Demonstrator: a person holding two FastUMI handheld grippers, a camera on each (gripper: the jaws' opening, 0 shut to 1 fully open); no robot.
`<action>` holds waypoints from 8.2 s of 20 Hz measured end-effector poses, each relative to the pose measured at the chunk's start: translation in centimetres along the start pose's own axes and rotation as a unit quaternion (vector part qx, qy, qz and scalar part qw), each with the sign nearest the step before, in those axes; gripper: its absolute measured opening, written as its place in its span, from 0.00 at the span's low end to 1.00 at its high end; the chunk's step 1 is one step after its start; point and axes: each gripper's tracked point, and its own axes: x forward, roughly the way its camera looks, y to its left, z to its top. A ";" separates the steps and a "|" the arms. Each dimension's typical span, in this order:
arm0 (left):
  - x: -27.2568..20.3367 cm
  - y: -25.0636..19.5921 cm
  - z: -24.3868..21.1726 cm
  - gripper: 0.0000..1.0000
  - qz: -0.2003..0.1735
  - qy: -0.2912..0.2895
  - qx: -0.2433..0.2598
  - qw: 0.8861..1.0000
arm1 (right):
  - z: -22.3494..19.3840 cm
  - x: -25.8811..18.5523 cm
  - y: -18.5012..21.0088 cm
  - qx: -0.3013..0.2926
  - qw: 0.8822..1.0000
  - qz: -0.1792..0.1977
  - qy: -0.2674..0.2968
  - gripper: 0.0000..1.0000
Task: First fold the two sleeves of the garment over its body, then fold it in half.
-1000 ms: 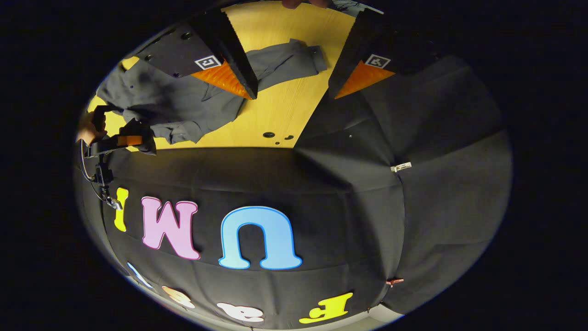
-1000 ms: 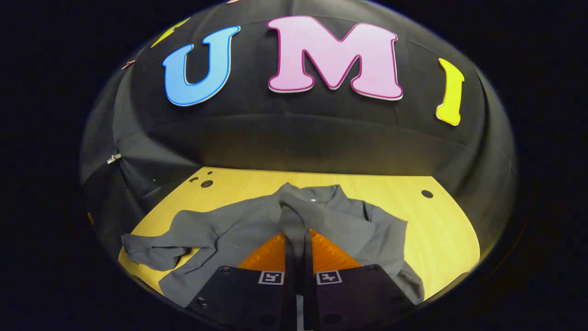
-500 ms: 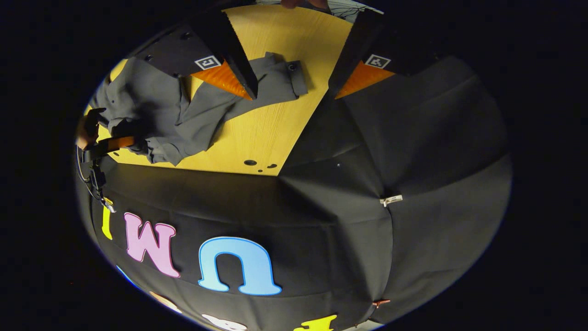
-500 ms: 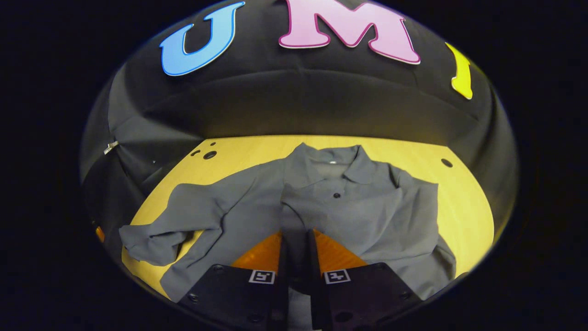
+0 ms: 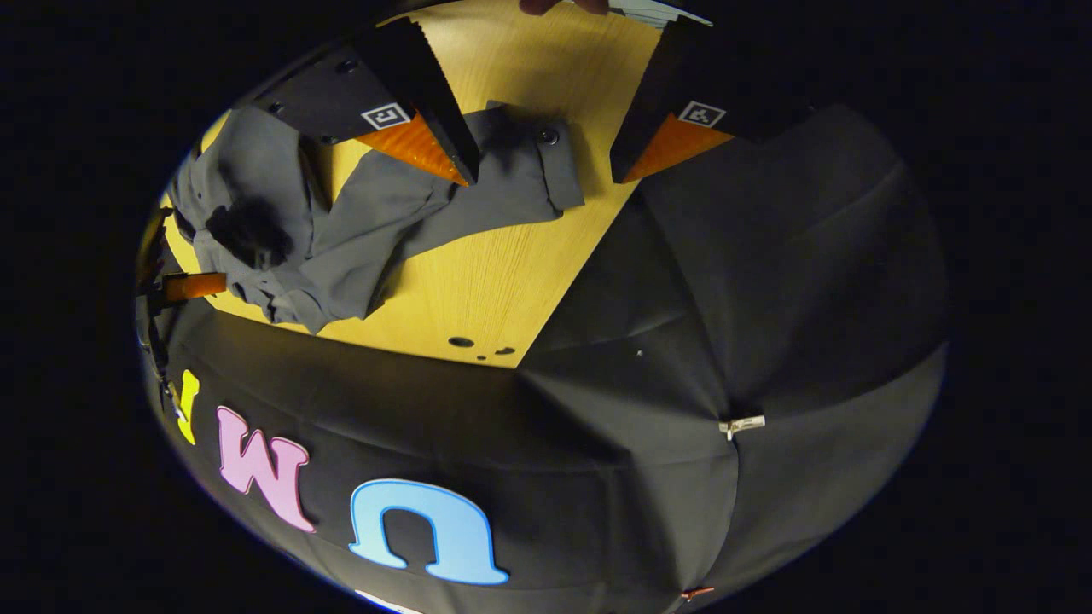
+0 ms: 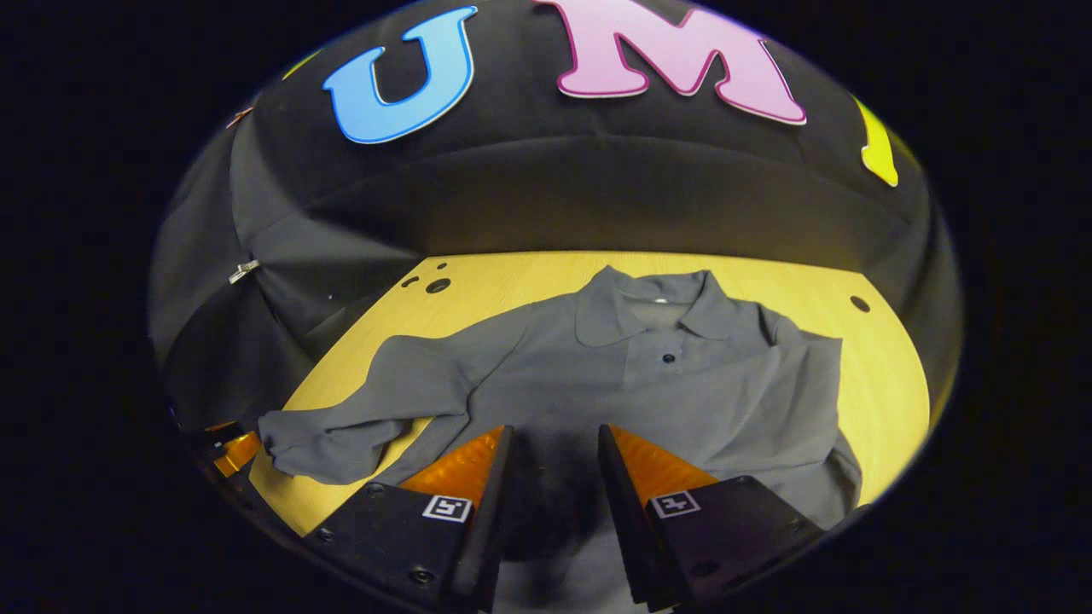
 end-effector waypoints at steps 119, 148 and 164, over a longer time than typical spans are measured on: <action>-10.6 -38.9 -1.9 0.95 -0.265 0.040 0.080 0.960 | -15.5 -21.2 -27.4 0.078 0.993 -0.088 0.027 0.97; -4.1 -22.8 -11.1 0.94 -0.100 0.155 0.107 0.977 | -21.5 -16.6 -24.5 0.050 0.989 -0.087 0.112 0.98; -6.2 -25.7 -10.0 0.06 -0.155 0.151 0.127 0.968 | -20.4 -16.8 -22.5 0.069 0.989 -0.037 0.124 0.05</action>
